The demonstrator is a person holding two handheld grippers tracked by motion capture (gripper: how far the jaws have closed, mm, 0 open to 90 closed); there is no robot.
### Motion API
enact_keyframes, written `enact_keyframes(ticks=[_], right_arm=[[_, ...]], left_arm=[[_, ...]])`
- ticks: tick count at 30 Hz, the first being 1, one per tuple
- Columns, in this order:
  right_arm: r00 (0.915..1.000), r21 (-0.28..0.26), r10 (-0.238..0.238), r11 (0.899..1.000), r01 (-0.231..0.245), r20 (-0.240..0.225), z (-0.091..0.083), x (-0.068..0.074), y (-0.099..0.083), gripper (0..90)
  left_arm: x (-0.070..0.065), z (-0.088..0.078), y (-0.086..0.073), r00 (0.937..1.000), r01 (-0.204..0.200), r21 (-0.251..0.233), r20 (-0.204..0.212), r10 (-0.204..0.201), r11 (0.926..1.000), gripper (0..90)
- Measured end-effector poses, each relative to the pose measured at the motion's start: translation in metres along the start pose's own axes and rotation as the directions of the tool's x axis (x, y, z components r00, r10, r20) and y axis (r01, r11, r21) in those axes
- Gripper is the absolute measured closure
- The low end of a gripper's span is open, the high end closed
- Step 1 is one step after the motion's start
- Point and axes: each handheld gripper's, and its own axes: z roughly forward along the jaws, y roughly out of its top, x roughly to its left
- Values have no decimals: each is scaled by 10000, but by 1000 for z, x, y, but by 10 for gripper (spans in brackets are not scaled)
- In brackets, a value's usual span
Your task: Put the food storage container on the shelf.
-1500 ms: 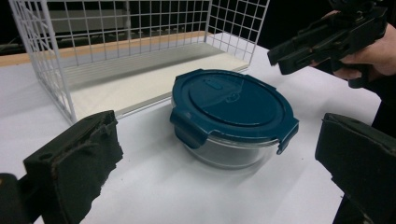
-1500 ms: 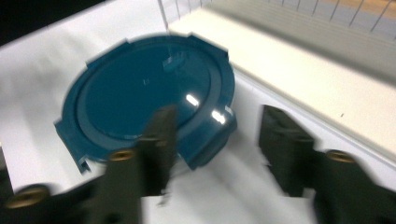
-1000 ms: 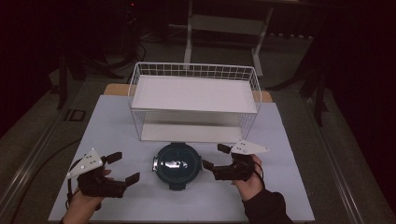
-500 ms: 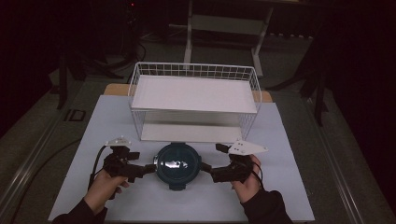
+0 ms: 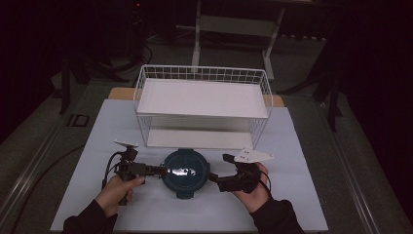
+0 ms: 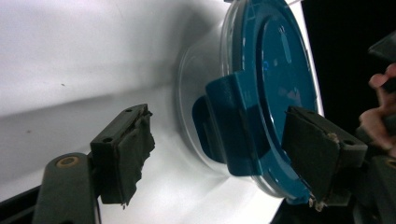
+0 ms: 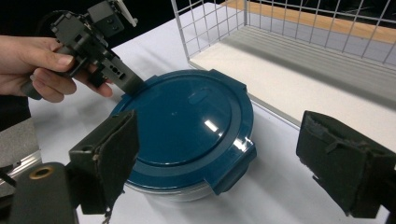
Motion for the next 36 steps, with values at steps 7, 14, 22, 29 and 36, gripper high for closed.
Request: enact_keyframes(ticks=[7,14,22,29,36], right_arm=[[9999,213,117,9997,-116,-50,1,-2,-2,150],[9969,528,730,9961,-714,-294,4,-8,-6,214],[9537,1526,2833,9517,-2665,-1013,16,-28,-17,315],[9038,2012,4045,9053,-3741,-1395,22,-39,-27,404],[8672,2470,4671,8728,-4209,-1725,28,-44,-34,427]], left_arm=[[3,6,0,9944,582,128,877,-591,9982,510],[6,4,1,9932,334,310,1105,-367,9990,525],[-7,0,-5,9939,-690,193,870,671,9974,542],[-15,-4,-12,9872,-1398,112,794,1385,9901,557],[-17,-5,-14,9801,-1764,18,929,1755,9843,565]])
